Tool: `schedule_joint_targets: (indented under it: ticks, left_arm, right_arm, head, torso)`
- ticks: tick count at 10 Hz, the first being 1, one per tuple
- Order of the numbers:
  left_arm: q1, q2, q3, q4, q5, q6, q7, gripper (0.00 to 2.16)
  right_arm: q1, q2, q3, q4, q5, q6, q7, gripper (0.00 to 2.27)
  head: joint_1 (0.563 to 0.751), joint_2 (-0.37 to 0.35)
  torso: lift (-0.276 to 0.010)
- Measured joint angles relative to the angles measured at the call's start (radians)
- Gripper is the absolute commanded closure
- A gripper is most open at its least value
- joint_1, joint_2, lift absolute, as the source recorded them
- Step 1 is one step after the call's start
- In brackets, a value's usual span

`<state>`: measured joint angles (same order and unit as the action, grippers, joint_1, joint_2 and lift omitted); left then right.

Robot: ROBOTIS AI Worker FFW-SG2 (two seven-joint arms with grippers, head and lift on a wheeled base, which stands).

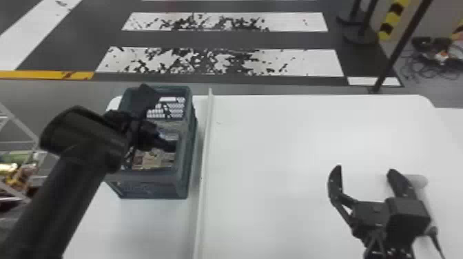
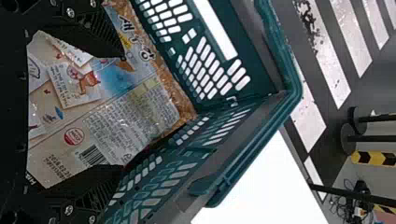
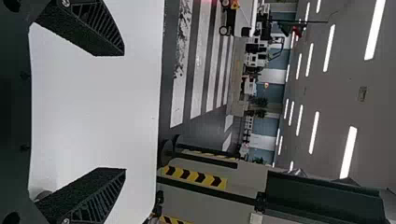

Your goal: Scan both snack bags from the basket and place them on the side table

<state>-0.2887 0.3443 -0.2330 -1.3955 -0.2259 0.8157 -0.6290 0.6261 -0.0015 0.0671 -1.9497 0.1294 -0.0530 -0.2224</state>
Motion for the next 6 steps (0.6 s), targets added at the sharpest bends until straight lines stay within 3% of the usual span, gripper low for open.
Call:
schedule_joint_targets:
  ticks: [2, 4, 5, 6]
  left_arm:
    - [-0.015, -0.012, -0.023, 0.058, -0.018, -0.009, -0.001, 0.16]
    - [-0.035, -0.023, -0.045, 0.113, -0.036, -0.01, -0.028, 0.42]
    - [-0.041, -0.029, -0.054, 0.137, -0.055, -0.011, -0.046, 0.87]
    - [-0.042, -0.033, -0.06, 0.148, -0.066, -0.023, -0.055, 1.69]
  right_arm:
    - [0.005, 0.0, -0.007, 0.0, -0.005, -0.002, 0.001, 0.04]
    - [0.007, 0.0, -0.009, -0.001, -0.011, -0.003, 0.004, 0.04]
    - [0.007, 0.0, -0.009, -0.001, -0.017, -0.003, 0.006, 0.04]
    - [0.007, 0.0, -0.012, -0.001, -0.021, -0.003, 0.007, 0.04]
  head:
    - [0.695, 0.04]
    - [0.695, 0.033]
    - [0.695, 0.033]
    - [0.695, 0.028]
  torso:
    - [-0.075]
    - [-0.075]
    - [-0.075]
    - [-0.075]
